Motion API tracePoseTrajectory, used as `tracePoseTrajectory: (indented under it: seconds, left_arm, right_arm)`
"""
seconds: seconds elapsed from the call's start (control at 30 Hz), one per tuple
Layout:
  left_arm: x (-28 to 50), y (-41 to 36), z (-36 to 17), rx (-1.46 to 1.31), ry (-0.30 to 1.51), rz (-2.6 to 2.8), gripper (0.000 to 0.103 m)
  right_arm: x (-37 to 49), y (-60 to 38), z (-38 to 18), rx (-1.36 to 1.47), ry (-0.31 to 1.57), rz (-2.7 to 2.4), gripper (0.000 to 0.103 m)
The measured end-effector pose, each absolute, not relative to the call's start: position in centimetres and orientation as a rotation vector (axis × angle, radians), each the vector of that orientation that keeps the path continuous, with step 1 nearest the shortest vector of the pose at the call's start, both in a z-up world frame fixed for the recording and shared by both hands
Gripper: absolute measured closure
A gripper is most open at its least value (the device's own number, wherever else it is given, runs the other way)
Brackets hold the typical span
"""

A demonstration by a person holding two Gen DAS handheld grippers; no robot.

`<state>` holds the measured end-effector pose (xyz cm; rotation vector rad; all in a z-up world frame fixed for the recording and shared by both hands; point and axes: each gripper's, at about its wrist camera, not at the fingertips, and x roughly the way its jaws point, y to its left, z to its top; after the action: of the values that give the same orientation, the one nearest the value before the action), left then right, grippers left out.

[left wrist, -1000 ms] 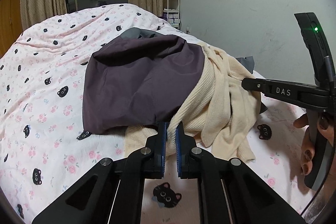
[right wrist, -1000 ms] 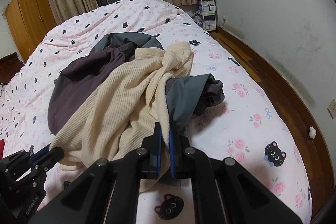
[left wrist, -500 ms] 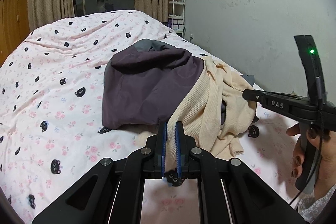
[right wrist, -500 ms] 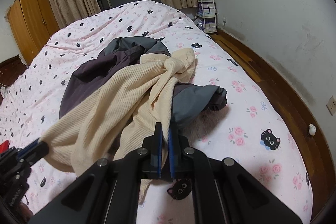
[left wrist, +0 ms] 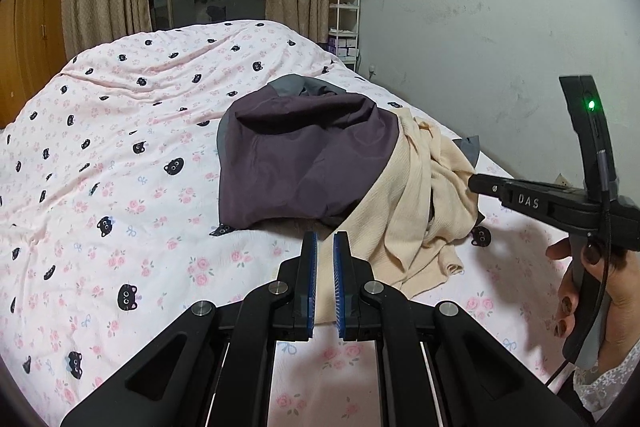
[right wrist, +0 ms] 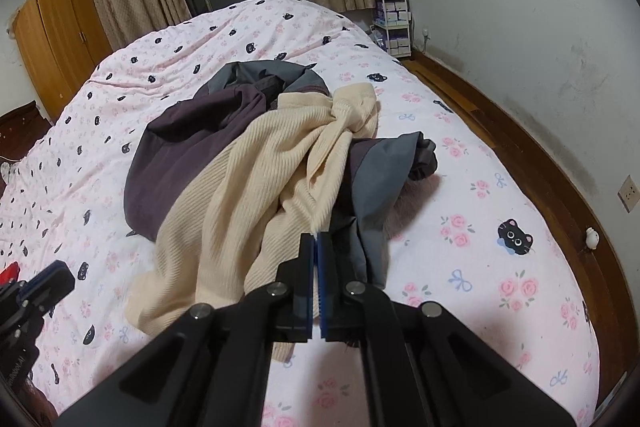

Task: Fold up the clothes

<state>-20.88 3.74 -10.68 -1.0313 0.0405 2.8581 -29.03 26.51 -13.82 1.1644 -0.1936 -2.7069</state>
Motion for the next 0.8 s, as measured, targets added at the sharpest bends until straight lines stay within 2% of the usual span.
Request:
tracePoseTrajectory:
  seconds: [0.27, 0.33, 0.47, 0.8]
  left_arm:
    - [-22.9, 4.3, -13.2, -1.085, 0.037, 2.788, 0.095]
    - [-23.4, 4.5, -13.7, -1.099, 0.044, 2.770, 0.091]
    - [-24.1, 5.0, -14.6, -1.108, 0.055, 2.738, 0.043]
    - [-25.7, 5.9, -15.8, -1.127, 0.159, 2.750, 0.042]
  right_arm:
    - [-29.0, 27.0, -13.3, 1.142, -0.221, -2.716, 0.101]
    - [-29.1, 27.2, -13.3, 1.141, -0.225, -2.714, 0.101]
    - [-29.3, 27.3, -13.4, 1.146, -0.223, -2.709, 0.101]
    - [-29.7, 27.5, -13.7, 1.150, -0.233, -2.692, 0.101]
